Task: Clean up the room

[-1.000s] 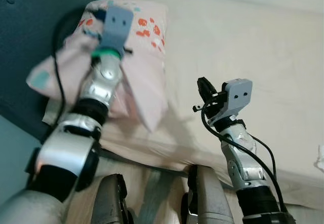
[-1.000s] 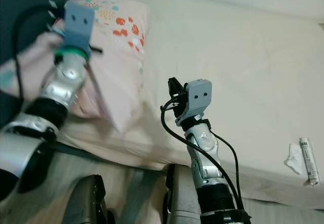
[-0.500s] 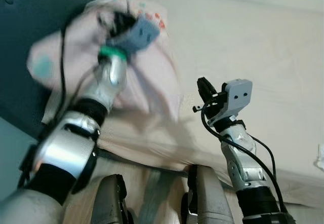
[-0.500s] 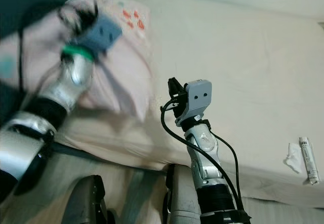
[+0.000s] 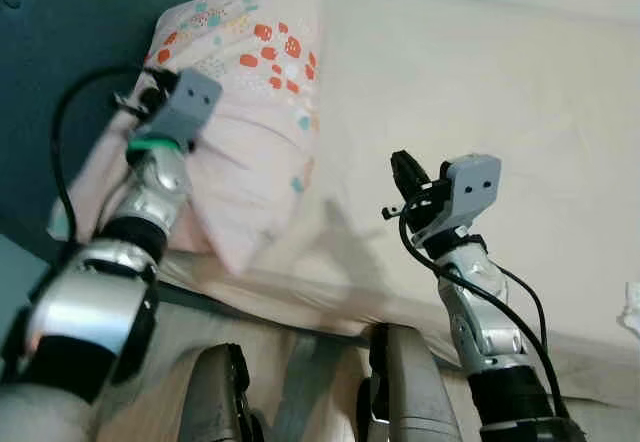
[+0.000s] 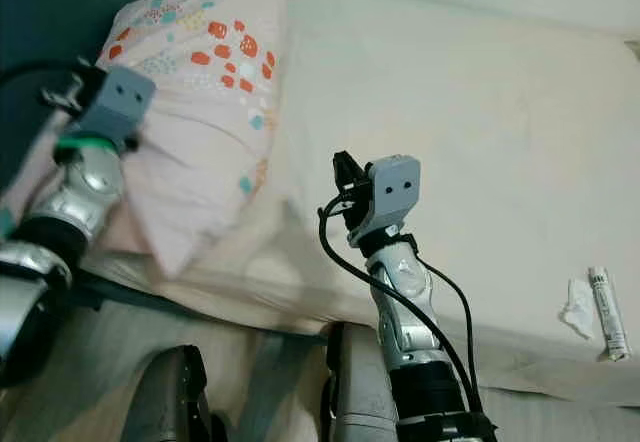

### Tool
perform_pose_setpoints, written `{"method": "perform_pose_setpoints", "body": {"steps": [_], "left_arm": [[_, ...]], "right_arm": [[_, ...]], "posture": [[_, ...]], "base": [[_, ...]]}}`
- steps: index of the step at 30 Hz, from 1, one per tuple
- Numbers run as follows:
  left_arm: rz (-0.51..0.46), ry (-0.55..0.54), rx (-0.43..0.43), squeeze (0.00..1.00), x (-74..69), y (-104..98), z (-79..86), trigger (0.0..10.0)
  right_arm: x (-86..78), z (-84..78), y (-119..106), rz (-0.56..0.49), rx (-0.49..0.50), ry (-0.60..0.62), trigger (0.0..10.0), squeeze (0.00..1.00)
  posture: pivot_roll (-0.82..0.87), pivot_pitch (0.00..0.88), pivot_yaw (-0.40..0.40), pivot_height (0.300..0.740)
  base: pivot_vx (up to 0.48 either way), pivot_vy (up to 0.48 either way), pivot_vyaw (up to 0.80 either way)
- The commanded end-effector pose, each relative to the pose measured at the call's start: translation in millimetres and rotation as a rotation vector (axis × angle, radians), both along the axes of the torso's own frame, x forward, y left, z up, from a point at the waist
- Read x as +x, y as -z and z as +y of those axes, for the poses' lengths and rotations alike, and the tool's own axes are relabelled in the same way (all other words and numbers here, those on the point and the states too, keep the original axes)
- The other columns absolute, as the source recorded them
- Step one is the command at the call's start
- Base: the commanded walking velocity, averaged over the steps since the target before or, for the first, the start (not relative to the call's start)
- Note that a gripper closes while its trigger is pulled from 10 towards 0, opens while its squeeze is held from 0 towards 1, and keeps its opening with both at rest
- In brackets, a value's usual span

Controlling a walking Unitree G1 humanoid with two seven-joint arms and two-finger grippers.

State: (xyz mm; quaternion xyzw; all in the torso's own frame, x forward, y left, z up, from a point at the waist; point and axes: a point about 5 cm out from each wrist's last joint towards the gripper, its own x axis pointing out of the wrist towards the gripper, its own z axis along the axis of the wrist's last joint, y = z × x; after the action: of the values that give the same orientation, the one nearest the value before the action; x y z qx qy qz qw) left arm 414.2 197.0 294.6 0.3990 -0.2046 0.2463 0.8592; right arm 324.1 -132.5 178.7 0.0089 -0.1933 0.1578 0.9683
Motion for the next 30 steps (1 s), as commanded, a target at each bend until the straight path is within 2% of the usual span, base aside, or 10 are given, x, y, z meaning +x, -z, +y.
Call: {"method": "perform_pose_setpoints", "body": {"steps": [1,6,12,14,15,17,22,25,28,30], "left_arm": [[-0.127,0.079,0.13,0.0,-0.8,-33,-27.8,0.0],[-0.186,0.151,0.206,0.0,-1.8,-49,-58.3,0.0],[-0.042,0.206,0.195,0.0,3.7,-24,-70.4,0.0],[0.115,0.21,0.138,0.0,5.6,19,-62.7,0.0],[0.115,0.21,0.138,0.0,5.6,19,-62.7,0.0],[0.238,0.184,0.082,0.0,2.9,58,-51.2,0.0],[0.316,0.1,0.006,0.0,-3.8,90,-29.3,0.0],[0.322,0.078,-0.009,0.0,-5.1,93,-23.9,0.0],[0.258,0.009,-0.006,0.0,-4.0,77,-8.3,0.0],[0.092,-0.077,0.026,0.0,-1.3,30,7.4,0.0]], "right_arm": [[-1.3,-0.8,5,0.016,0.0,0.001,10.0,0.0],[-2.2,-3.6,4,0.012,-0.001,0.011,10.0,0.0],[-4.2,-6.1,4,0.009,-0.002,0.027,10.0,0.0],[-7.8,-9.2,7,0.019,0.002,0.042,10.0,0.0],[-7.8,-9.2,7,0.019,0.002,0.042,10.0,0.0],[-10.2,-10.0,11,0.032,0.001,0.043,10.0,0.0],[-8.4,-7.0,12,0.039,-0.003,0.026,10.0,0.0],[-7.3,-5.8,12,0.039,-0.003,0.021,10.0,0.0],[-3.8,-3.0,9,0.034,-0.003,0.009,10.0,0.0],[-2.4,-1.9,7,0.029,-0.001,0.006,10.0,0.0]], "posture": [[-0.04,0.161,0.04,0.585],[-0.05,0.16,0.046,0.585],[-0.07,0.164,0.066,0.585],[-0.07,0.177,0.064,0.585],[-0.07,0.177,0.064,0.585],[-0.06,0.183,0.057,0.585],[-0.05,0.187,0.047,0.585],[-0.05,0.187,0.047,0.585],[-0.04,0.183,0.036,0.585],[-0.04,0.181,0.039,0.585]], "base": [[0.0,0.0,0.0],[0.0,0.0,0.0],[0.0,0.0,0.0],[0.0,0.0,0.0],[0.0,0.0,0.0],[0.0,0.0,0.0],[0.0,0.0,0.0],[0.0,0.0,0.0],[0.0,0.0,0.0],[0.0,0.0,0.0]]}}
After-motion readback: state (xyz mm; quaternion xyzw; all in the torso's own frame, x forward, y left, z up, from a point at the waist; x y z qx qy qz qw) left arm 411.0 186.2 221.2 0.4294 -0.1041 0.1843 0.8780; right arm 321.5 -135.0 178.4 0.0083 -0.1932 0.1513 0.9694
